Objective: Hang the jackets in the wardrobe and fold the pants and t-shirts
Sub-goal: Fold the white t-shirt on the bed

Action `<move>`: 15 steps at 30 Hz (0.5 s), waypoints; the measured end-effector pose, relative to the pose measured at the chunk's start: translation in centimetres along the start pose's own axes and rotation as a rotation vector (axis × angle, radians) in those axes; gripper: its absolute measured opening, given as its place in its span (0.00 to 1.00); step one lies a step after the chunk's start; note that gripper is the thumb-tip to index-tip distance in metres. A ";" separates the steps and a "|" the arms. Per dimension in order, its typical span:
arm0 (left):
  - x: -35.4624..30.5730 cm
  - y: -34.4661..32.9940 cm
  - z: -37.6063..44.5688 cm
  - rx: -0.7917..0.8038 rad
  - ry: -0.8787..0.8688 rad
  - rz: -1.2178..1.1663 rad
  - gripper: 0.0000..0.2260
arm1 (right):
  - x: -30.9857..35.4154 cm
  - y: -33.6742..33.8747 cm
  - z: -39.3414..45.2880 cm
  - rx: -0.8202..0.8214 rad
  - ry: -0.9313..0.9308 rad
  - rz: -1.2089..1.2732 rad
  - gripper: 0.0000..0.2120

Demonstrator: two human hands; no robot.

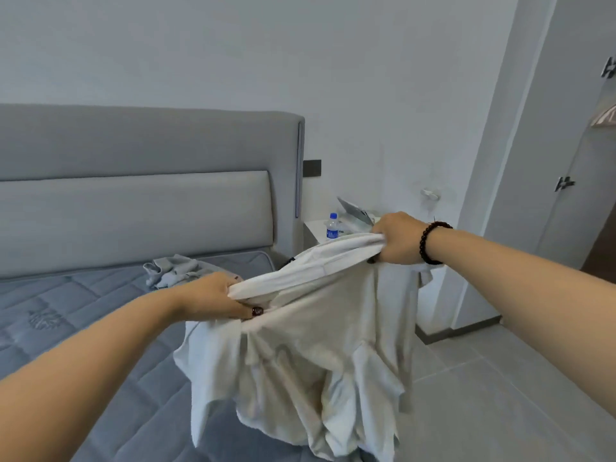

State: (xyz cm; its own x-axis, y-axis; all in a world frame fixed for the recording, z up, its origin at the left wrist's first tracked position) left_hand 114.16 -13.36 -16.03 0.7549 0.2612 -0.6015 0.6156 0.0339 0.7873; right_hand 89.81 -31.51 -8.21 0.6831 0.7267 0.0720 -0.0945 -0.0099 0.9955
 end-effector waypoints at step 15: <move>-2.8 19.8 -3.8 -0.603 0.068 0.225 0.11 | 8.4 12.3 10.4 -0.597 0.018 -0.094 0.08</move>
State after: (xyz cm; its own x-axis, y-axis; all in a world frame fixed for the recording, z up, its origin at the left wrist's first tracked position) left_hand 123.37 -9.77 1.78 0.8224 0.3853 -0.4187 0.1938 0.5022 0.8427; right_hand 101.90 -32.64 5.24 0.6963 0.7175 -0.0210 -0.4280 0.4385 0.7903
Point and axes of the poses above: each hand's wrist, its own z-axis towards the middle knuckle, its own y-axis out of the back of the hand, x = y × z, the point moved 4 cm from there along z, towards the middle knuckle, and after that the axes turned 3 degrees about -y, right-handed, at the moved point
